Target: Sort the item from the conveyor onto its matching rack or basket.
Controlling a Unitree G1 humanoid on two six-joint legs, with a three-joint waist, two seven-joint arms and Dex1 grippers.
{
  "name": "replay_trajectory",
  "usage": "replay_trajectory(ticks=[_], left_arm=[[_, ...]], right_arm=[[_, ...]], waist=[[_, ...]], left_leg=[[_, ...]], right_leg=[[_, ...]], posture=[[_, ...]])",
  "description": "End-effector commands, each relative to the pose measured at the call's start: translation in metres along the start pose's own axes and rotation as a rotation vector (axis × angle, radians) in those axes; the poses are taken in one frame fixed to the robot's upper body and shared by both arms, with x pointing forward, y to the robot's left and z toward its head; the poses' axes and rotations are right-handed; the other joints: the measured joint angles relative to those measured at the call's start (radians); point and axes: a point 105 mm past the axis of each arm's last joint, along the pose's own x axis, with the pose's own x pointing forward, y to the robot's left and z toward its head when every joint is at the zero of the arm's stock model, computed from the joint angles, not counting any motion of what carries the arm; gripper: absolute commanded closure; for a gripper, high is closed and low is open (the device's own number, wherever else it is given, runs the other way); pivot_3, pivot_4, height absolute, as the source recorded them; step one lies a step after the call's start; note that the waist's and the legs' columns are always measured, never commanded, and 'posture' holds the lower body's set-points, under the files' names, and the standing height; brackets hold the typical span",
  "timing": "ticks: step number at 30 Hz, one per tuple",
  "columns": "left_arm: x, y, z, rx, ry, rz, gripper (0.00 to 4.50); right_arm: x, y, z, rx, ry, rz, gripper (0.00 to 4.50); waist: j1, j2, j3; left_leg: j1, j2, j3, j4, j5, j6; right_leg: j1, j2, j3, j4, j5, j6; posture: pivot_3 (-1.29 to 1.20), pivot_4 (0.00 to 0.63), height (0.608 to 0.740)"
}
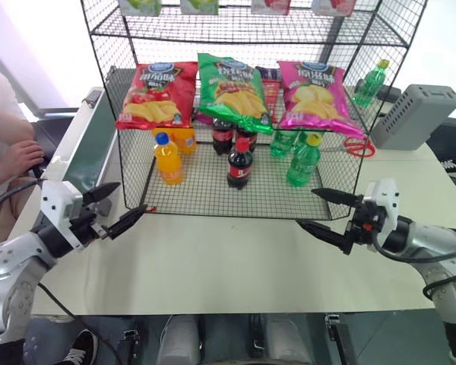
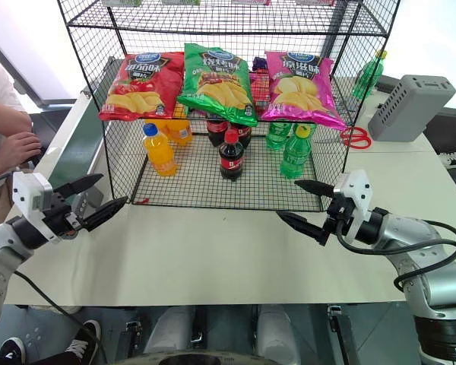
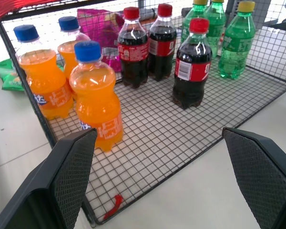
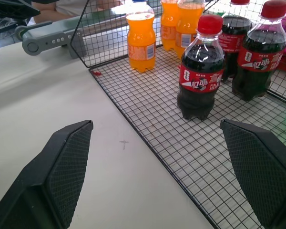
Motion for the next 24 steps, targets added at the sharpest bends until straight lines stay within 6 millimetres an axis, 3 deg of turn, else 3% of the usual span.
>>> replay_trajectory(ticks=[1, 9, 24], left_arm=[[0.001, 0.007, 0.006, 0.090, 0.004, 0.037, 0.00], [0.001, 0.020, 0.007, 0.099, 0.001, 0.088, 0.00], [-0.002, 0.006, 0.003, 0.096, -0.008, -0.013, 0.00]], right_arm=[[0.001, -0.003, 0.009, -0.045, -0.023, 0.002, 0.05], [0.000, -0.006, 0.006, -0.065, -0.006, 0.001, 0.05], [0.000, -0.008, 0.001, -0.065, 0.012, -0.008, 0.05]], waist=[[0.000, 0.000, 0.000], [0.000, 0.000, 0.000], [0.000, 0.000, 0.000]], left_leg=[[0.000, 0.000, 0.000, 0.000, 0.000, 0.000], [0.000, 0.000, 0.001, 0.000, 0.000, 0.000], [0.000, 0.000, 0.001, 0.000, 0.000, 0.000]], right_leg=[[0.000, 0.000, 0.000, 0.000, 0.000, 0.000], [0.000, 0.000, 0.000, 0.000, 0.000, 0.000], [0.000, 0.000, 0.000, 0.000, 0.000, 0.000]], posture=[[0.00, 0.150, 0.740], [0.00, 0.150, 0.740], [0.00, 0.150, 0.740]])
